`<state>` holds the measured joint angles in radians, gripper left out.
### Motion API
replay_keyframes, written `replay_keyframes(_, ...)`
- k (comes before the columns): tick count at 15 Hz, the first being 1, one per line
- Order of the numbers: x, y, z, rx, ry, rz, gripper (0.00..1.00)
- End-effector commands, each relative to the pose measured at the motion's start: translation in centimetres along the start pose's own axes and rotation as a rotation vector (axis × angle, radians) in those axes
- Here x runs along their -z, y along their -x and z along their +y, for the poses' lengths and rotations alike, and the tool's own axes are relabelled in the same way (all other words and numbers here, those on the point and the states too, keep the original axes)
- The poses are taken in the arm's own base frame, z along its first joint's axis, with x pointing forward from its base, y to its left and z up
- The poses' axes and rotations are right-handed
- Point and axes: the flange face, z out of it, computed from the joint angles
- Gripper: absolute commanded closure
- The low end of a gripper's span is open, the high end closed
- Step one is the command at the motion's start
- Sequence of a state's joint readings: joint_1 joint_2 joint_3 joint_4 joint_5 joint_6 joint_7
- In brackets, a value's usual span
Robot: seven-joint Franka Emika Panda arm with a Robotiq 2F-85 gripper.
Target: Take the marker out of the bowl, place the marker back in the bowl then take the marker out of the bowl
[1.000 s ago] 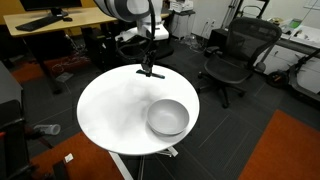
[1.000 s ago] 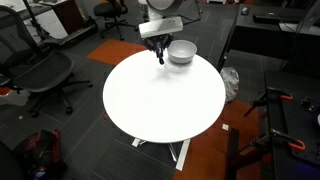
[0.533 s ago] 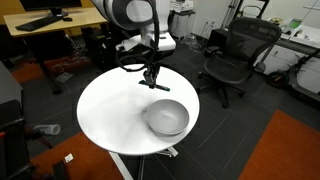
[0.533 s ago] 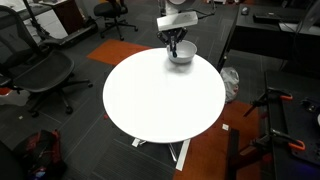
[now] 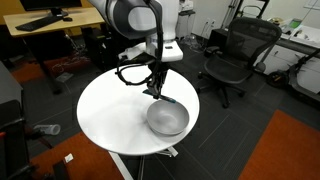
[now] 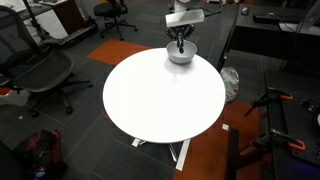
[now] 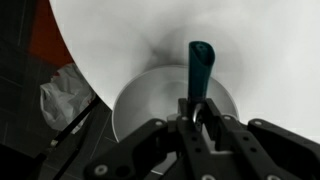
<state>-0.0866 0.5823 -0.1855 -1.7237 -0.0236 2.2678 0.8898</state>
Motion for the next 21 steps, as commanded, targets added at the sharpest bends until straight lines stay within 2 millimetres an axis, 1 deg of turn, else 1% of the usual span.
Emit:
replay_keyframes(1, 0.0, -0.9, 1.5, -0.032, -0.027, -0.012, 0.95)
replay_keyframes(6, -1.0, -2.6, 2.3, -0.075, -0.017, -0.007, 0.95)
replay_keyframes(10, -2.2, -2.9, 1.7, -0.093, -0.028, 0.016, 0.95)
replay_keyframes(11, -2.4, -2.9, 1.5, -0.102, -0.036, 0.021, 0.56)
replay_keyframes(12, -2.7, -2.9, 1.4, -0.113, -0.04, 0.023, 0.54)
replay_keyframes(13, -2.9, -2.8, 1.2, -0.12, -0.043, 0.023, 0.49)
replay_keyframes(16, -3.1, -2.3, 1.2, -0.131, -0.05, 0.019, 0.25)
replay_keyframes(19, -2.1, -2.0, 1.7, -0.143, -0.064, 0.019, 0.03)
replay_keyframes(20, -1.6, -1.9, 1.9, -0.152, -0.068, 0.024, 0.0)
replay_keyframes(21, -1.1, -1.9, 2.1, -0.16, -0.071, 0.027, 0.0)
